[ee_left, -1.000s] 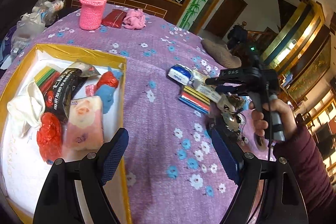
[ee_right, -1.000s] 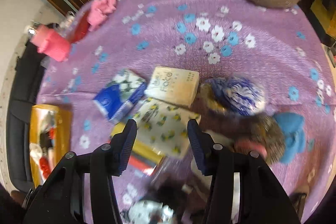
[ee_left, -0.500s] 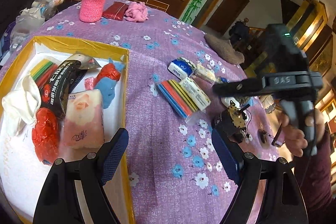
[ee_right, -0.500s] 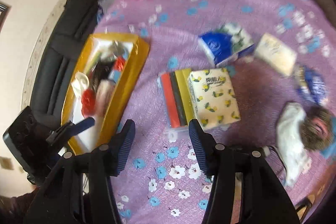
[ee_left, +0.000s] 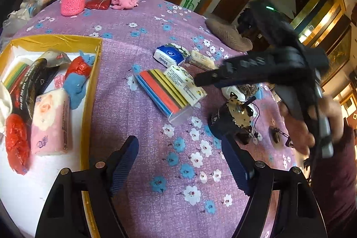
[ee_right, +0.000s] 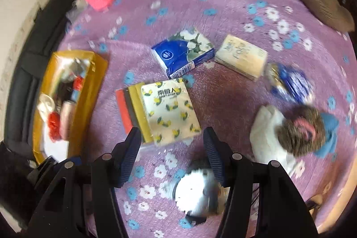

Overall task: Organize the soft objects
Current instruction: 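Grasp the colored strip pack with left tool while right tool grasps the flowered tissue pack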

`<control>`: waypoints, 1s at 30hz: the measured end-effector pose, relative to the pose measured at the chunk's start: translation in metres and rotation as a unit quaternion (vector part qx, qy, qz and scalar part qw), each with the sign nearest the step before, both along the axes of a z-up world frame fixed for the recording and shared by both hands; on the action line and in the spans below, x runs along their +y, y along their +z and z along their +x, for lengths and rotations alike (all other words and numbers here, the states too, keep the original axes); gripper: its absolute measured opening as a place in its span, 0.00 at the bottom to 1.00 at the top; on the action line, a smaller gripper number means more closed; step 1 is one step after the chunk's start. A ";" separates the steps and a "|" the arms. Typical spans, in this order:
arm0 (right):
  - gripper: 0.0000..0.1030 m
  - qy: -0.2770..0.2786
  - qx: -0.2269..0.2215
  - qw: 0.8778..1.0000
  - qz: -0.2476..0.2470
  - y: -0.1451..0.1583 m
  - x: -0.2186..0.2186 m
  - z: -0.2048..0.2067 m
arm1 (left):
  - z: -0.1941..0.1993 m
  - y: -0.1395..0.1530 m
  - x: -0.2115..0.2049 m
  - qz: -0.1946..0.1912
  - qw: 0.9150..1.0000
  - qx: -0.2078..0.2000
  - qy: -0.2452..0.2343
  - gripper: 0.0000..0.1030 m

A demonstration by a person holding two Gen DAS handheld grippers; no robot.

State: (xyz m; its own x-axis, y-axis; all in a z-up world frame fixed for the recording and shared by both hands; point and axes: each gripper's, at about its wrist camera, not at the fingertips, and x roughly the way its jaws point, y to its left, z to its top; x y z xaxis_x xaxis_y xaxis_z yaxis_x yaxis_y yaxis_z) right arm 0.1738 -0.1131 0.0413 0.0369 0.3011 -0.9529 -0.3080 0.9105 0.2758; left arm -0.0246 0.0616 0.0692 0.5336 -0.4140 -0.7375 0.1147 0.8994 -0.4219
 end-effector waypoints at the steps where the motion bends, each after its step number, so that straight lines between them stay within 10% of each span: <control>1: 0.55 0.003 0.004 1.000 -0.009 -0.006 0.004 0.006 | 0.000 0.001 0.002 0.003 1.000 -0.003 0.002 0.75; 12: 0.52 0.001 0.050 0.993 -0.106 -0.046 0.036 0.035 | 0.004 -0.008 0.028 -0.014 1.000 0.005 0.026 0.75; 24: 0.50 -0.099 -0.075 0.992 0.031 0.043 -0.038 -0.043 | 0.053 -0.027 0.004 -0.009 0.997 0.063 0.048 0.75; 30: 0.50 -0.130 -0.110 0.980 0.104 0.062 -0.071 -0.077 | 0.096 -0.033 -0.023 0.079 0.991 0.054 0.092 0.78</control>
State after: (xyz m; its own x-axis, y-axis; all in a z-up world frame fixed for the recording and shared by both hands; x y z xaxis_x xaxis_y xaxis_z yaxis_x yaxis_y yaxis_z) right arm 0.0969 -0.1845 0.1030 0.3351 0.4411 -0.8326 -0.1460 0.8973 0.4166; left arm 0.0712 0.0386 0.0361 0.5036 -0.1925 -0.8422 -0.0958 0.9564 -0.2759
